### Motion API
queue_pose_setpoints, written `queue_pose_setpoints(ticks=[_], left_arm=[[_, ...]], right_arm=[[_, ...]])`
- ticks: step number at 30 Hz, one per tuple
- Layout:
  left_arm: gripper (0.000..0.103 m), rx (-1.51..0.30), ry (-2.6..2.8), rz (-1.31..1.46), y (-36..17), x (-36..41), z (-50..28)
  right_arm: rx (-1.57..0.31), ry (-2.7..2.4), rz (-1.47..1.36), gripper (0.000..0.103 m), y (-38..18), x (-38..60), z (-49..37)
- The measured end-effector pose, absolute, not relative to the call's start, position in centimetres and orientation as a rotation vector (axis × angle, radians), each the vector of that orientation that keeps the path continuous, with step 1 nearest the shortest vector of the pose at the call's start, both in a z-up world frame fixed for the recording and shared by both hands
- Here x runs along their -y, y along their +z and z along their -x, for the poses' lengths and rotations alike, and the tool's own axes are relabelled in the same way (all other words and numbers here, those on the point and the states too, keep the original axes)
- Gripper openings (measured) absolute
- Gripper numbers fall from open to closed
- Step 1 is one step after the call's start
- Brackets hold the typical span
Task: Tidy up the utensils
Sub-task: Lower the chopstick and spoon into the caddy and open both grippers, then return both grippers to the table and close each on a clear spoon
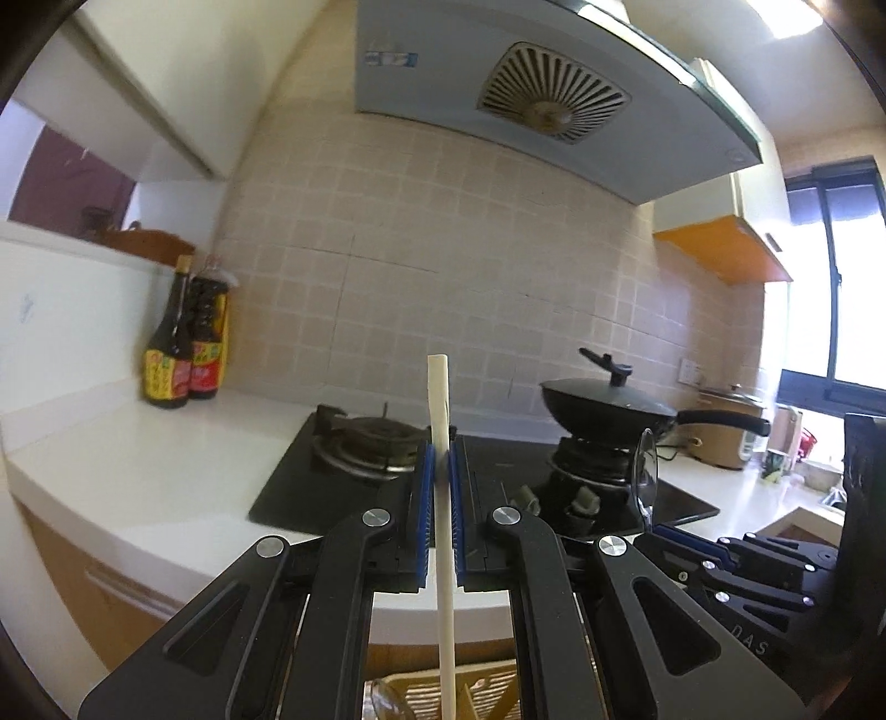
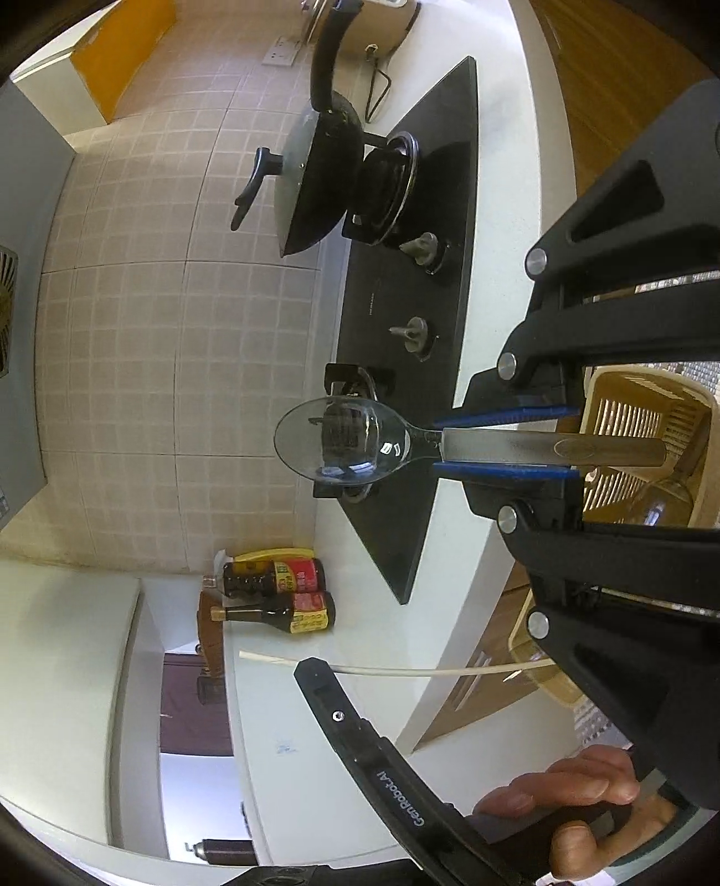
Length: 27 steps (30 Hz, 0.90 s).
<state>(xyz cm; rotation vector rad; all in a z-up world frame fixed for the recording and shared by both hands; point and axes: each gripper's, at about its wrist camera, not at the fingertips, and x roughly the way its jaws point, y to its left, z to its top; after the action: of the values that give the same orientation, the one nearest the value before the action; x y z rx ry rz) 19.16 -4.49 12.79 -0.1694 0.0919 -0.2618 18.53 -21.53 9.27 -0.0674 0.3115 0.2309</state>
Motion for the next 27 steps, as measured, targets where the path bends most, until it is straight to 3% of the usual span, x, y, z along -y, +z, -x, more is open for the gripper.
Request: queue_pose_setpoints(ticks=[8, 10, 15, 27], left_arm=[[0.007, -0.133, -0.284, 0.136, 11.5, 4.6, -18.9], [0.021, -0.149, -0.301, 0.147, 11.5, 4.2, -18.4], [0.037, -0.165, -0.305, 0.175, 12.1, 2.8, -16.5], [0.043, -0.132, -0.344, 0.133, 16.1, 1.6, -8.6]], right_arm=[[-0.351, 0.257, 0.069, 0.012, 7.5, 21.4, -17.8], [-0.374, 0.275, 0.059, 0.021, 7.3, 21.7, -17.4], [-0.384, 0.271, 0.042, 0.021, 7.5, 22.3, -14.7], [-0.382, 0.249, 0.015, 0.021, 11.0, 22.9, -7.1]])
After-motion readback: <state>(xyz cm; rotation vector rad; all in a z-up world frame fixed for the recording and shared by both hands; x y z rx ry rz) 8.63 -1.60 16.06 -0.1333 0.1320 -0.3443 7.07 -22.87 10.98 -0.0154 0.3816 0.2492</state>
